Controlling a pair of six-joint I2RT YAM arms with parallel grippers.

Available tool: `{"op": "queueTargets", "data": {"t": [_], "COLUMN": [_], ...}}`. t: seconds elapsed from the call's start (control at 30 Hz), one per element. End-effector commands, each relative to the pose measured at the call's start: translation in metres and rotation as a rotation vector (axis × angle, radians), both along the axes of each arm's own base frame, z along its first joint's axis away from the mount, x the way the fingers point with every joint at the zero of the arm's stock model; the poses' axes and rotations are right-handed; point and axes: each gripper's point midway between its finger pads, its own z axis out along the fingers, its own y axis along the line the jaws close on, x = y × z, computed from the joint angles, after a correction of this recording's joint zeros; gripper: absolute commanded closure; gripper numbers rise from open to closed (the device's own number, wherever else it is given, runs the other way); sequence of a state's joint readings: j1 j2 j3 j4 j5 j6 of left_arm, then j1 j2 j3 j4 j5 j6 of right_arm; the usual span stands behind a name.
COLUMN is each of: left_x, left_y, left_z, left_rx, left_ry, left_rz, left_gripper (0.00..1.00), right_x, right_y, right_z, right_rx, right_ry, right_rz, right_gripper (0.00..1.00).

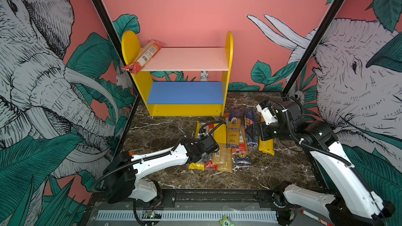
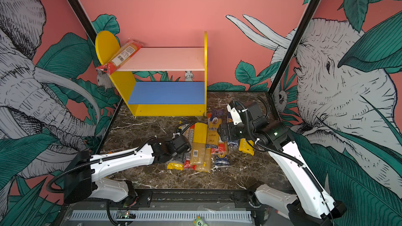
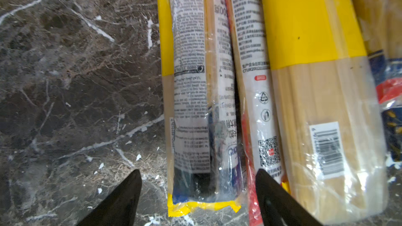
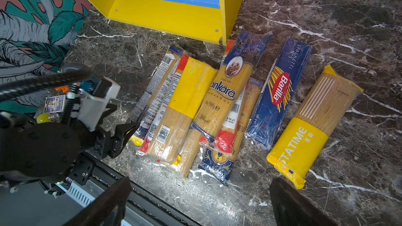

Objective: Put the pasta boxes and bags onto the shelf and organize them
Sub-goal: 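Lower the left gripper and grasp the next clear spaghetti bags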

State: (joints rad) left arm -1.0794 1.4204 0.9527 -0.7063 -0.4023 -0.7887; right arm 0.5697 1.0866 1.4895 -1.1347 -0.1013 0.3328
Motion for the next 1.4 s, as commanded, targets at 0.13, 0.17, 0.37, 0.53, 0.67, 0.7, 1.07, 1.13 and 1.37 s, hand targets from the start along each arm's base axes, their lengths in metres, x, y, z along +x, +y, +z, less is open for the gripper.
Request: {"op": "queueTargets", "data": {"t": [0.13, 0.17, 0.37, 0.53, 0.67, 0.7, 1.07, 1.13, 1.37], "left_x": [-0.009, -0.009, -0.010, 0.000, 0.011, 0.013, 0.026, 0.028, 0.029], "left_y": [-0.002, -0.001, 0.006, 0.020, 0.020, 0.018, 0.003, 0.003, 0.005], "left_z": [-0.040, -0.045, -0.064, -0.072, -0.070, -0.069, -0.054, -0.049, -0.043], "left_rx": [0.021, 0.021, 0.041, 0.035, 0.040, 0.045, 0.084, 0.098, 0.143], "left_ry": [0.106, 0.117, 0.148, 0.155, 0.146, 0.143, 0.142, 0.143, 0.165], "left_rz": [0.010, 0.017, 0.047, 0.098, 0.099, 0.090, 0.049, 0.046, 0.035], "left_gripper": [0.16, 0.16, 0.16, 0.16, 0.16, 0.16, 0.29, 0.30, 0.30], "right_x": [0.000, 0.000, -0.001, 0.002, 0.004, 0.004, 0.005, 0.005, 0.003], "right_y": [0.001, 0.000, -0.001, 0.001, 0.003, 0.004, 0.003, 0.002, -0.002], "right_z": [0.006, 0.005, 0.004, 0.003, 0.003, 0.004, 0.006, 0.006, 0.003], "right_rx": [0.006, 0.005, -0.006, -0.010, -0.007, -0.009, -0.030, -0.036, -0.057], "right_ry": [-0.009, -0.006, -0.001, 0.003, 0.004, 0.001, -0.013, -0.015, -0.021], "right_rz": [-0.008, -0.009, -0.009, -0.003, 0.003, 0.005, 0.020, 0.021, 0.026], "right_gripper": [0.01, 0.01, 0.01, 0.01, 0.01, 0.01, 0.01, 0.01, 0.01]}}
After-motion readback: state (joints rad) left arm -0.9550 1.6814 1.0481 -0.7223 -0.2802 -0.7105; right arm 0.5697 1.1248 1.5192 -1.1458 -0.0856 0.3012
